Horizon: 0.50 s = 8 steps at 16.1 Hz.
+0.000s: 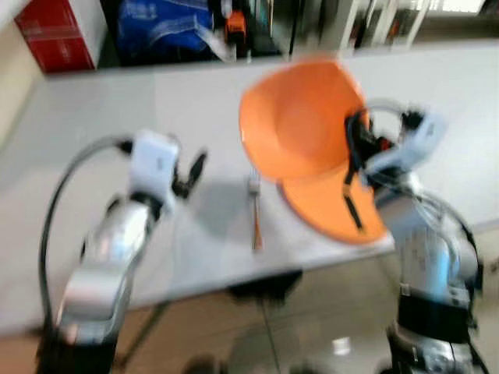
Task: Setting the table
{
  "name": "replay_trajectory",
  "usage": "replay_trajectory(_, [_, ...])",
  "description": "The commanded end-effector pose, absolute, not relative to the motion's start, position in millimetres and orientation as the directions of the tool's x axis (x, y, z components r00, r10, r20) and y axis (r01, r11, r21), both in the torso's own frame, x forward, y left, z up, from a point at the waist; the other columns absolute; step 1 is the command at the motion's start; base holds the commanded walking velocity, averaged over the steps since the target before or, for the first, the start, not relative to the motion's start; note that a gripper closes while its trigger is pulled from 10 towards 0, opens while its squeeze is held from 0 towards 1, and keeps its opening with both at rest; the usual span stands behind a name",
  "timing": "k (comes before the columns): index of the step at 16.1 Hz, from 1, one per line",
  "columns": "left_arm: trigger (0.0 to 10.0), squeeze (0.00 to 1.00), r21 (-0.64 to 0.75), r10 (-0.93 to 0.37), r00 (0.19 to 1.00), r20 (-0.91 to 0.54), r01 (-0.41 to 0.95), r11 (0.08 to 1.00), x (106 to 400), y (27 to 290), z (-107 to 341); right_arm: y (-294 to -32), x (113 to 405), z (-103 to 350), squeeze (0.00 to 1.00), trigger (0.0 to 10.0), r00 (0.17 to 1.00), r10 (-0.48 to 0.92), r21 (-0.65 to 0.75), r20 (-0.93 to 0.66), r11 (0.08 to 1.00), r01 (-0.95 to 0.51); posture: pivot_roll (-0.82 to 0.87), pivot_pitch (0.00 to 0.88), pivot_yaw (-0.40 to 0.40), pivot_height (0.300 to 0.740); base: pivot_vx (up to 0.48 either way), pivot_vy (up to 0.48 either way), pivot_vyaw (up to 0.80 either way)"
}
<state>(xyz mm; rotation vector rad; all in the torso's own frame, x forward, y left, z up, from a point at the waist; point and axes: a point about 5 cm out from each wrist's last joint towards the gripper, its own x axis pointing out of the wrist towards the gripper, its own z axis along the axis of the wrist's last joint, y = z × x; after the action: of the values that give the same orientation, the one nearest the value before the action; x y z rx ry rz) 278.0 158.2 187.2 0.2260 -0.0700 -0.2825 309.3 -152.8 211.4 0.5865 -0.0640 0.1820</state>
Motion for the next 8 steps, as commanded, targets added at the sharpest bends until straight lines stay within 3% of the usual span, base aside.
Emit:
replay_trajectory(1, [10.0,0.0,0.227,-0.319,0.947,0.035,0.303,0.925,273.9,150.7,188.1,-163.9,305.4,212.5,0.0,10.0,0.984,0.112,0.549,0.136,0.819,-0.169,0.1,0.113,-0.008,0.74,0.454,0.0,0.0])
replay_trajectory(7, [10.0,0.0,0.182,-0.338,0.94,0.05,0.324,0.928,281.8,142.4,188.9,-171.7,308.5,203.2,0.0,10.0,0.992,0.075,0.543,0.099,0.831,-0.117,0.07,0.074,0.005,0.74,0.426,0.0,0.0])
replay_trajectory(8, [10.0,0.0,0.191,-0.355,0.934,0.038,0.342,0.92,282.8,139.4,187.0,-174.0,311.4,202.1,0.0,10.0,0.993,0.068,0.543,0.092,0.833,-0.107,0.06,0.061,0.005,0.74,0.0,0.0,0.0])
